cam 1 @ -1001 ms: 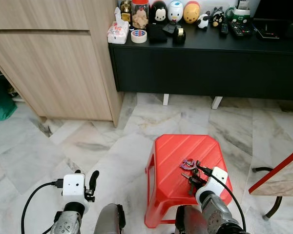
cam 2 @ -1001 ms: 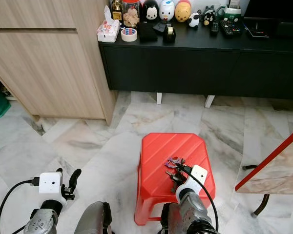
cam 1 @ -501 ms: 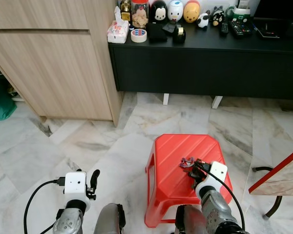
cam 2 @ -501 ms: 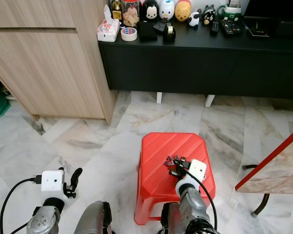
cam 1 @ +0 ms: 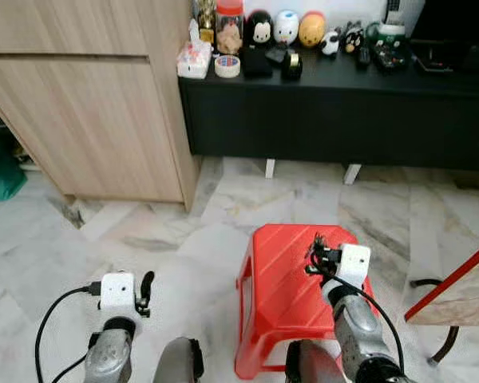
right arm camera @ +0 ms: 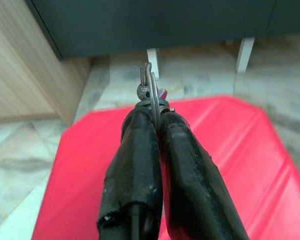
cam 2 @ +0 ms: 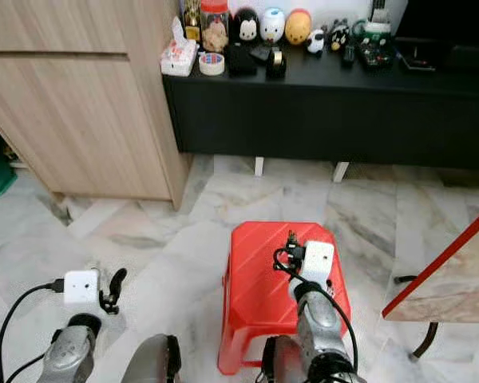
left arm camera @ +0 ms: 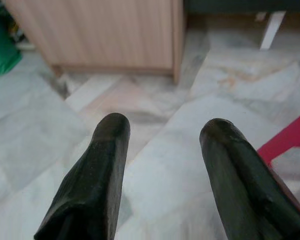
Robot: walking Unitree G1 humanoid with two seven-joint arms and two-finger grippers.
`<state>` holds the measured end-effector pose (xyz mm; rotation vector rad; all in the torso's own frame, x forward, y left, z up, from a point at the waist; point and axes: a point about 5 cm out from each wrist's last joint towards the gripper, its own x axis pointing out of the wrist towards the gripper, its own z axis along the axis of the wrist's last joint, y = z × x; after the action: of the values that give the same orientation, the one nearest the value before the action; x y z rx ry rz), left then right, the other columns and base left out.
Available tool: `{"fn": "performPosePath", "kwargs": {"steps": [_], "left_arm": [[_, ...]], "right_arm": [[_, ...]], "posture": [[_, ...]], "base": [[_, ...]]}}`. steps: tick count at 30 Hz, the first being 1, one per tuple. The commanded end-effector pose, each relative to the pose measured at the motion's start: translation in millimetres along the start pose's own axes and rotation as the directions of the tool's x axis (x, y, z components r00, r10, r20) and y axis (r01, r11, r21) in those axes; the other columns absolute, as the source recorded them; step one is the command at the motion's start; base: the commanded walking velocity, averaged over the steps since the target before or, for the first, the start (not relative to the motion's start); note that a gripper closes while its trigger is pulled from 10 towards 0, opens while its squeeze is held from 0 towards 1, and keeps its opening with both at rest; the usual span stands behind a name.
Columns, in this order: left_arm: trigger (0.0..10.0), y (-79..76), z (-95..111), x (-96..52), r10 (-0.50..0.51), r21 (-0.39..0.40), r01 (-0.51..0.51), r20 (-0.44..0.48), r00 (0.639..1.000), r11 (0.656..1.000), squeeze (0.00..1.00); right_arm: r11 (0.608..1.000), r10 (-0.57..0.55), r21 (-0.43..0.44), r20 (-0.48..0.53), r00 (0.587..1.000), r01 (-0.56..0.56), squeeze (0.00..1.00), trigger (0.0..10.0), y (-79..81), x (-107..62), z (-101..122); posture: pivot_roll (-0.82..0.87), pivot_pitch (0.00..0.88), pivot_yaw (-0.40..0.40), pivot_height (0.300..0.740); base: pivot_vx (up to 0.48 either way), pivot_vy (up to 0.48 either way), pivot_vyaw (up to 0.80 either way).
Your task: Hang keys on a hook
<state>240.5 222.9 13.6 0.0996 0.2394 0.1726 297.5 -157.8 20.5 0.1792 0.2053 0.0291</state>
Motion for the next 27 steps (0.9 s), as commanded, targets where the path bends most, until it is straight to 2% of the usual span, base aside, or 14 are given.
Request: {"fn": "performPosePath", "kwargs": {"steps": [1,4,8,10,12,16,21,27], "left_arm": [[10.0,6.1,-7.5,-2.1,0.027,0.009,-0.026,-0.024,0.999,1.000,0.00],[10.0,7.1,-16.4,-1.8,0.033,0.005,-0.032,-0.064,0.997,0.999,0.00],[10.0,6.4,-28.1,-3.7,0.028,0.025,-0.026,-0.118,0.993,0.999,0.00],[10.0,9.2,-40.5,-8.5,0.036,0.022,-0.033,-0.167,0.985,0.999,0.00],[10.0,9.8,-42.0,-9.1,0.040,0.023,-0.037,-0.171,0.984,0.999,0.00],[10.0,19.9,-69.0,-25.1,0.072,0.040,-0.063,-0.298,0.952,0.997,0.00],[10.0,23.4,-82.5,-34.7,0.088,0.038,-0.080,-0.365,0.927,0.996,0.00],[10.0,22.5,-103.5,-52.5,0.105,0.048,-0.094,-0.473,0.874,0.994,0.00]], "right_arm": [[1.000,-0.004,0.001,0.035,0.999,0.004,0.00,10.0,-3.3,-1.6,3.8],[1.000,-0.029,0.012,0.054,0.998,0.029,0.00,10.0,-7.5,-2.5,6.6],[0.999,-0.028,0.017,0.037,0.999,0.027,0.00,10.0,-7.9,-2.4,4.9],[0.999,-0.033,0.013,0.017,0.999,0.033,0.00,10.0,-7.3,-3.6,1.4],[0.999,-0.034,0.014,0.015,0.999,0.034,0.00,10.0,-7.5,-3.9,1.1],[0.999,-0.037,0.018,0.004,0.999,0.037,0.00,10.0,-6.2,-4.6,-1.6],[0.999,-0.039,0.020,-0.002,0.999,0.039,0.00,10.0,-6.0,-5.0,-2.7],[0.999,-0.045,0.029,-0.019,0.999,0.045,0.00,10.0,-6.1,-6.9,-7.0]], "posture": [[0.08,0.012,-0.043,0.607],[0.08,0.000,-0.051,0.626],[0.08,0.000,-0.058,0.651],[0.08,0.000,-0.064,0.671],[0.08,0.000,-0.064,0.676],[0.08,0.000,-0.063,0.711],[0.08,0.000,-0.063,0.740],[0.08,0.000,-0.067,0.740]], "base": [[0.000,0.000,0.00],[0.000,0.000,0.00],[0.000,0.000,0.00],[0.000,0.000,0.00],[0.000,0.000,0.00],[0.000,0.000,0.00],[0.000,0.000,0.00],[0.000,0.000,0.00]]}}
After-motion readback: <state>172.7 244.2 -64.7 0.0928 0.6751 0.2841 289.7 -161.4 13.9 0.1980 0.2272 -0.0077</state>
